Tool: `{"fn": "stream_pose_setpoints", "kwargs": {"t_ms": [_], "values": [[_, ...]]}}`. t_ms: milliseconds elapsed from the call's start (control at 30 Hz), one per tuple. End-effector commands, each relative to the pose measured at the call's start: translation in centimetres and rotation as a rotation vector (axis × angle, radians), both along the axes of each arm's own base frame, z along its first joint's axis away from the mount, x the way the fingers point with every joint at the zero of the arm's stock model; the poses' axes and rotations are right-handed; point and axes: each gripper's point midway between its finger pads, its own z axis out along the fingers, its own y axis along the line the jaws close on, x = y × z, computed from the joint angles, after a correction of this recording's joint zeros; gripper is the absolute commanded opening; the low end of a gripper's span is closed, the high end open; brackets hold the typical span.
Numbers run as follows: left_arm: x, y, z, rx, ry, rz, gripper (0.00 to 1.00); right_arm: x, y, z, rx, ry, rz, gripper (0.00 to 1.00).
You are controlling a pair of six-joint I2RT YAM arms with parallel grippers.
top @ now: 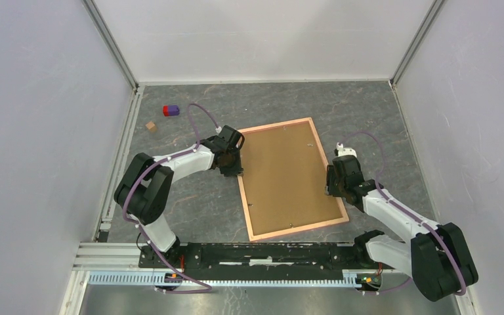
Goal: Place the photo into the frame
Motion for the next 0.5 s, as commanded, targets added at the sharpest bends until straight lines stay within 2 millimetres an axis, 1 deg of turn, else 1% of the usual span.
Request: {"fn": "stream_pose_setpoints", "kwargs": {"t_ms": [0,133,233,367,467], "values": [[0.2,0.7,-1.1,0.037,-0.014,-0.022,0.02,-1.3,-3.0,-1.8,-0.126,0.027,-0.079,0.44],[0.2,0.7,-1.0,0.035,-0.014,-0.021,0.02,-2.1,-3.4,-2.1,-0.119,0.058,-0.150,0.41],[0.2,0.7,-1.0,0.033,-0.018,-0.019,0.02,-3.0,-3.0,-2.6,-0.086,0.092,-0.178,0.39],[0.2,0.7,-1.0,0.033,-0.017,-0.019,0.02,-4.2,-2.5,-3.3,-0.067,0.147,-0.181,0.43],[0.2,0.7,-1.0,0.032,-0.018,-0.017,0.02,-4.7,-2.9,-3.5,-0.090,0.179,-0.183,0.44]]}}
